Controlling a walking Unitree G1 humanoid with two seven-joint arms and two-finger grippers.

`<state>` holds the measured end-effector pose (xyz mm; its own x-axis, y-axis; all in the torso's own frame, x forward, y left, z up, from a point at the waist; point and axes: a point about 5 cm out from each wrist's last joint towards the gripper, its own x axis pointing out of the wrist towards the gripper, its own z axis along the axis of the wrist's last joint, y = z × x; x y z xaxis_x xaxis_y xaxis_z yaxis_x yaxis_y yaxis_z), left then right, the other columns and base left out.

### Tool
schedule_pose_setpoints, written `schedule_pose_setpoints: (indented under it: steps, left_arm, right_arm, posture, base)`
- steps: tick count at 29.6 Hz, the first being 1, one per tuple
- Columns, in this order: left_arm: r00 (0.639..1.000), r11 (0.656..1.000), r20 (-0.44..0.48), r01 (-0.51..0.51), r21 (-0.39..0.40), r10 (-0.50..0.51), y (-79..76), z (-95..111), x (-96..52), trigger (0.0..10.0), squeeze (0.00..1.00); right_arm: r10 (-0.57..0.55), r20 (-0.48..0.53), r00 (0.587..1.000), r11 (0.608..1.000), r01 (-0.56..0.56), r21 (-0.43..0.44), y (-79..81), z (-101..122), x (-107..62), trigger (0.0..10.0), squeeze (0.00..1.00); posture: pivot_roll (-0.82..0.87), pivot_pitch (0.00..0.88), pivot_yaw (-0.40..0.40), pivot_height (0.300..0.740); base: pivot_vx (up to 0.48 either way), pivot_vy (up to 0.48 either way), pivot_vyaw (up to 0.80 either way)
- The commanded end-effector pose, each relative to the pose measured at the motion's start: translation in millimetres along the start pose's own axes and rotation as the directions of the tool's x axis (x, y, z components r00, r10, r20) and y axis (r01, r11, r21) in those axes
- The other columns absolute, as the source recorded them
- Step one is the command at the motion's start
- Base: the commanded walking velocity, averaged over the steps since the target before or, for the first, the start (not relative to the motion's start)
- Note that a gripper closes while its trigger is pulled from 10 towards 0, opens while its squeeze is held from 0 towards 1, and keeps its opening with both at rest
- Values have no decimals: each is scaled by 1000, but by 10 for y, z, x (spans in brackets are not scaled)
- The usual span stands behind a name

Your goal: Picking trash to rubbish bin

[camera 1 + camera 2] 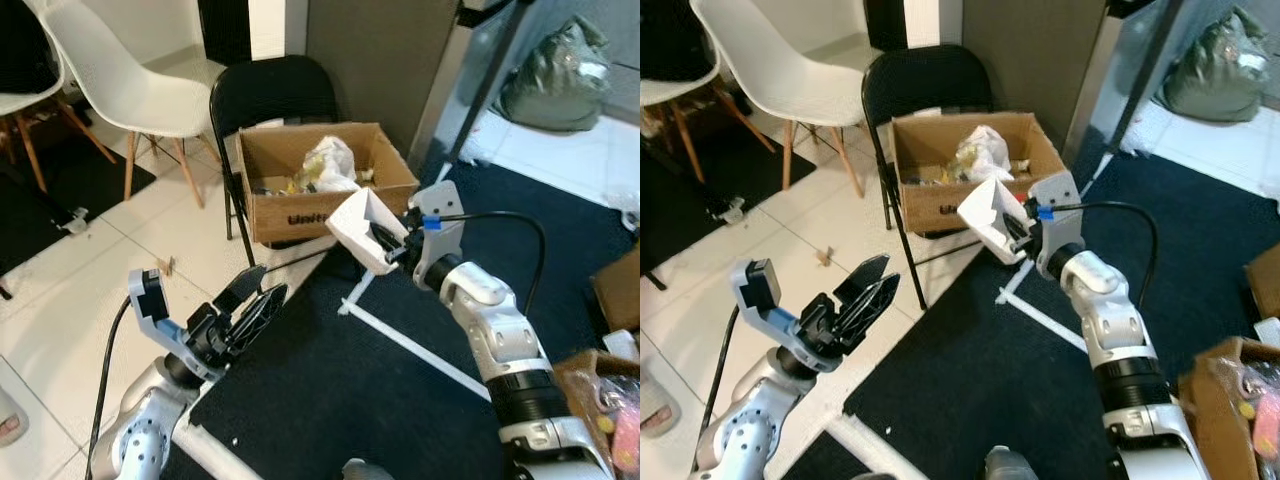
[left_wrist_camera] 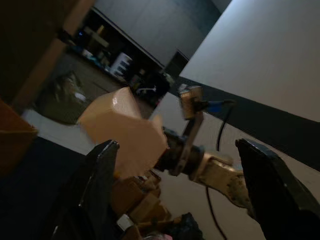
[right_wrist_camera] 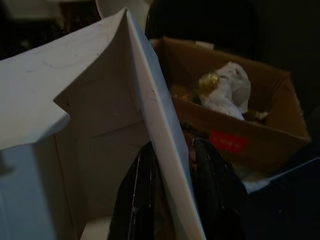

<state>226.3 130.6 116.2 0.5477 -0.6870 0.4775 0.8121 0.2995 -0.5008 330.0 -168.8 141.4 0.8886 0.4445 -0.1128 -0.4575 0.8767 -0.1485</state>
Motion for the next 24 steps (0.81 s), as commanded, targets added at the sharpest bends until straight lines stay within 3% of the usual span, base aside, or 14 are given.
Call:
schedule_pose_setpoints:
  steps: [1, 8, 20, 24]
  left_arm:
    - [1000, 1000, 1, -1, 5, 1, -18, 17, 4, 10000, 0]
    - [1000, 1000, 2, 3, 6, -3, -44, 23, 29, 10000, 0]
    - [1000, 1000, 3, 1, 6, -1, -73, 34, 46, 10000, 0]
    - [999, 999, 7, -42, -8, 42, -50, 30, 22, 10000, 0]
  right_arm:
    - [25, -12, 1000, 999, -25, -20, 32, -2, 10, 10000, 0]
    - [-23, 10, 1000, 999, 23, 26, -9, -2, 25, 10000, 0]
    - [-16, 5, 1000, 1000, 16, 25, -65, 3, 9, 10000, 0]
    - [-31, 6, 999, 999, 31, 14, -123, 24, 15, 10000, 0]
  posture:
    - [9, 0, -30, 740]
    - [11, 0, -30, 740]
    - [11, 0, -29, 740]
    - [11, 0, -29, 740]
  base:
    - [375, 0, 0]
    - [372, 0, 0]
    - [370, 0, 0]
    - [342, 0, 0]
